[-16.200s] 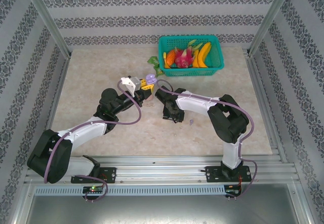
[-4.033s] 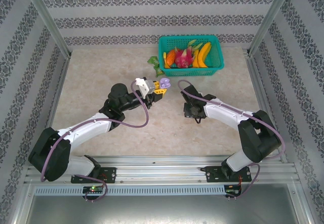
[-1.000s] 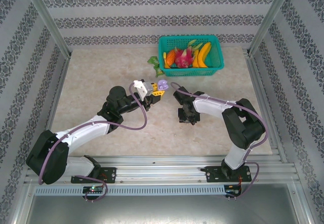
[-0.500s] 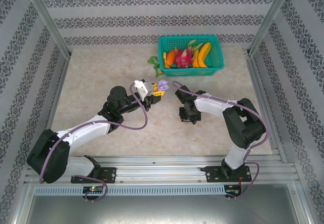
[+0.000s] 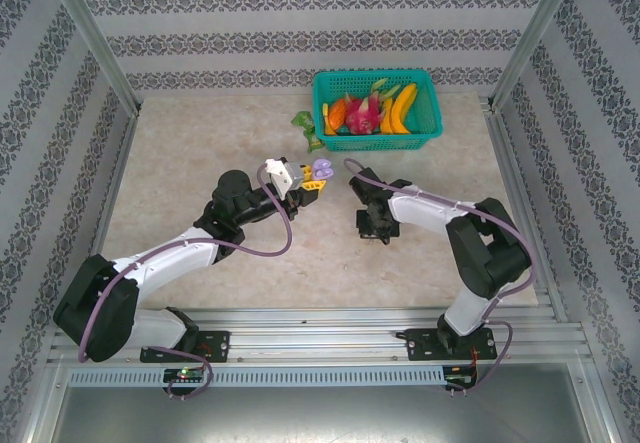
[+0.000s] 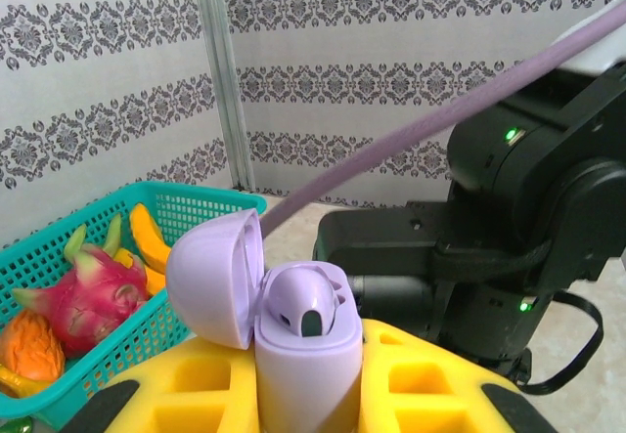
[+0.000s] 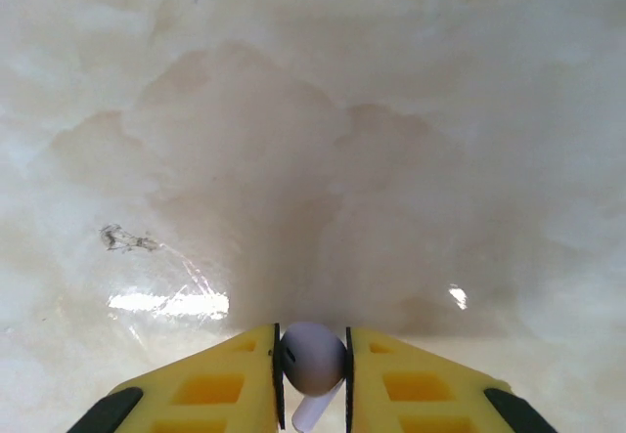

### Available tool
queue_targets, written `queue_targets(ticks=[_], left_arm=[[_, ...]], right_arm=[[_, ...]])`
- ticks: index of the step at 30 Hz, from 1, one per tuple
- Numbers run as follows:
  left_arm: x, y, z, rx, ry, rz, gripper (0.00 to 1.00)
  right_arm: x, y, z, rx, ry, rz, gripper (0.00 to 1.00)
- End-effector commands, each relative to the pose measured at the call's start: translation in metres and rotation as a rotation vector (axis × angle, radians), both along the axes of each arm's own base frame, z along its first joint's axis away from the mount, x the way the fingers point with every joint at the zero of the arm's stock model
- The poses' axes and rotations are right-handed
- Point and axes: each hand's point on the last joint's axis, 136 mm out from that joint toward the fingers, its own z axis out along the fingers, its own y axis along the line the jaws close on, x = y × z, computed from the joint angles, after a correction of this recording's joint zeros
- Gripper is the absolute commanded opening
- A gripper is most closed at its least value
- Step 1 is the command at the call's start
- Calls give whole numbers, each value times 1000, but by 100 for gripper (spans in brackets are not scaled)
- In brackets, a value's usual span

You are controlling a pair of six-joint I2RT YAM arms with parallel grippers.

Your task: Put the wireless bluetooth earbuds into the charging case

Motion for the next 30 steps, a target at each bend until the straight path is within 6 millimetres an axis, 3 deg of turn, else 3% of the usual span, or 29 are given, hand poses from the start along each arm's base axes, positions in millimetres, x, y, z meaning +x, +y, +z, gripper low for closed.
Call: queue_targets(ticks=[1, 6, 15, 19, 22, 26, 30], left_arm=[[-6, -6, 15, -33, -36, -32, 0], [-9, -6, 11, -24, -26, -42, 0], [-20, -9, 7, -17, -3, -100, 0], [-23, -11, 9, -15, -2, -127, 0], [-24, -14, 13, -18, -6, -145, 0], [-23, -18, 23, -40, -16, -162, 0], [-20, -19, 35, -77, -28, -164, 0]], right_arm=[[9, -5, 29, 16, -102, -20, 21], [16, 0, 79, 81, -222, -13, 21], [33, 23, 219, 221, -579, 86, 21], [32, 39, 281, 252, -755, 170, 21], [27, 52, 317, 284, -873, 233, 22], [17, 68, 346, 342, -1001, 305, 22], [11, 74, 353, 372, -1072, 349, 22]])
